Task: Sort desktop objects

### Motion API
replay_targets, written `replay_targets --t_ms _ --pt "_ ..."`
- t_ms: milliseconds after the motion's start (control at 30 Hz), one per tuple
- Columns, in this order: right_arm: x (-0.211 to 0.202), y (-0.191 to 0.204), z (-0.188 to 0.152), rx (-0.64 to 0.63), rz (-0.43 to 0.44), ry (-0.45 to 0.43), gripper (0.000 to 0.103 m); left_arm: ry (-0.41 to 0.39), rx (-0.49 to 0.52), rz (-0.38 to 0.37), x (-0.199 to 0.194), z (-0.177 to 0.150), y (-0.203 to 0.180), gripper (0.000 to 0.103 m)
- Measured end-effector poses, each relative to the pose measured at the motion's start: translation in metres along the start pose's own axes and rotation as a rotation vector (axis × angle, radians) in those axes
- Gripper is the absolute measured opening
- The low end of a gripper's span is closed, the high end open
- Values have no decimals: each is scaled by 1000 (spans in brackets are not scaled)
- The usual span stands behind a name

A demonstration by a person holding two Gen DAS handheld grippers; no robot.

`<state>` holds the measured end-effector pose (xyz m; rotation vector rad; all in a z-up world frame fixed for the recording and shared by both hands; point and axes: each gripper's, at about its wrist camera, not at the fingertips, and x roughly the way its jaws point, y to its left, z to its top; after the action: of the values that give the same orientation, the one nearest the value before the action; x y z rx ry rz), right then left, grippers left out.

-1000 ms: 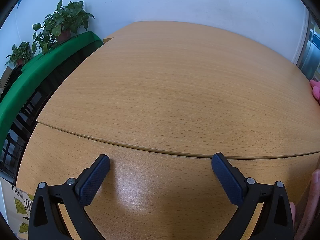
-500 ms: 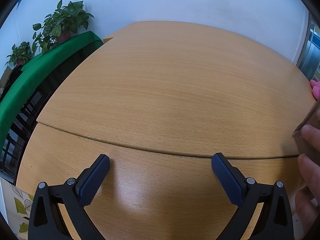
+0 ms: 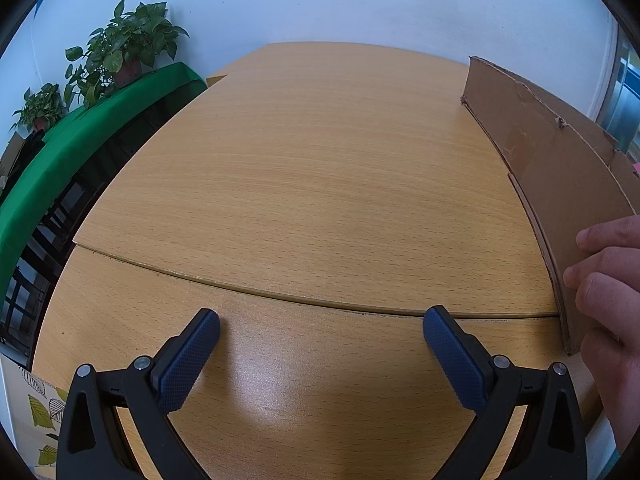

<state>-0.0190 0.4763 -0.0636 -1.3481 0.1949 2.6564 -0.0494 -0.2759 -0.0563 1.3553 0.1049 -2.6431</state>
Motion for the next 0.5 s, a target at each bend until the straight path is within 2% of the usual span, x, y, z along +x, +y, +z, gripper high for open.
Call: replay_targets --t_ms 500 --pt "0 0 0 3 -3 0 103 0 0 0 0 0 0 103"
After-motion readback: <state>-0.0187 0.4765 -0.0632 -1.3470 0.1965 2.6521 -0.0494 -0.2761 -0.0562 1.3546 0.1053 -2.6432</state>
